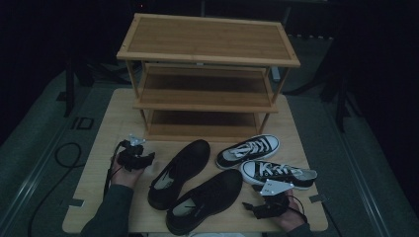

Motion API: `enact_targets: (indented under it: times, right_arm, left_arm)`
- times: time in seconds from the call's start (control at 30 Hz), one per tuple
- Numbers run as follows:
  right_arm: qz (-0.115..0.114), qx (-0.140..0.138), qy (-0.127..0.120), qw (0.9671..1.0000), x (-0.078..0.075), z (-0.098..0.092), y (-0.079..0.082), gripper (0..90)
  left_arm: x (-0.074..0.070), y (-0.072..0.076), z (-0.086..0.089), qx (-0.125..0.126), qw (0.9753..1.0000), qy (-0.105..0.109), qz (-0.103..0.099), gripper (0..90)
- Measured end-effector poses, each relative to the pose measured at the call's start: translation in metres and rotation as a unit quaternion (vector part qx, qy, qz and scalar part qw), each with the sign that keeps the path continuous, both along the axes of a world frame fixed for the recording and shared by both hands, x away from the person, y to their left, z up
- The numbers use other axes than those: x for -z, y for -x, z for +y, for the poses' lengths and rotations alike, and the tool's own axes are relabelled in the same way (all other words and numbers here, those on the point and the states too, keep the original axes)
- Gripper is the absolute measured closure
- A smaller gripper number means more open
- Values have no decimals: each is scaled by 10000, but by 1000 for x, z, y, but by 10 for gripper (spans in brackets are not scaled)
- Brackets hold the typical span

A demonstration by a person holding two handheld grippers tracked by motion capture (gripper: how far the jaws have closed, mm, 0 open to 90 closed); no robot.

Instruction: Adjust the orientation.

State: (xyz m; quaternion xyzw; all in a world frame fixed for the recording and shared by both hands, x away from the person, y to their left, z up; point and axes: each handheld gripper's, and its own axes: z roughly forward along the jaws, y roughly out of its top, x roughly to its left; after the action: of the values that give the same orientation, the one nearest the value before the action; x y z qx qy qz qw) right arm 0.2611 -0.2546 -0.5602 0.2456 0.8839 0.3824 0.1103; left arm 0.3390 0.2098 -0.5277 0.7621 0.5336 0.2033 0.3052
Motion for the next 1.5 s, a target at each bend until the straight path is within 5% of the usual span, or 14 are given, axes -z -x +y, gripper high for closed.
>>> enact_targets:
  times: [0.73, 1.07, 1.5]
  right_arm:
    - [0, 2, 0, 10000, 0, 0, 0, 254]
    - [1, 3, 1, 10000, 0, 0, 0, 254]
    - [0, 3, 0, 10000, 0, 0, 0, 254]
  left_arm:
    - [-74, 17, -14, 925, 9953, 172, 211, 532]
    - [-86, 22, -22, 1116, 9932, 136, 296, 532]
    - [-92, 30, -42, 1536, 9869, 132, 474, 568]
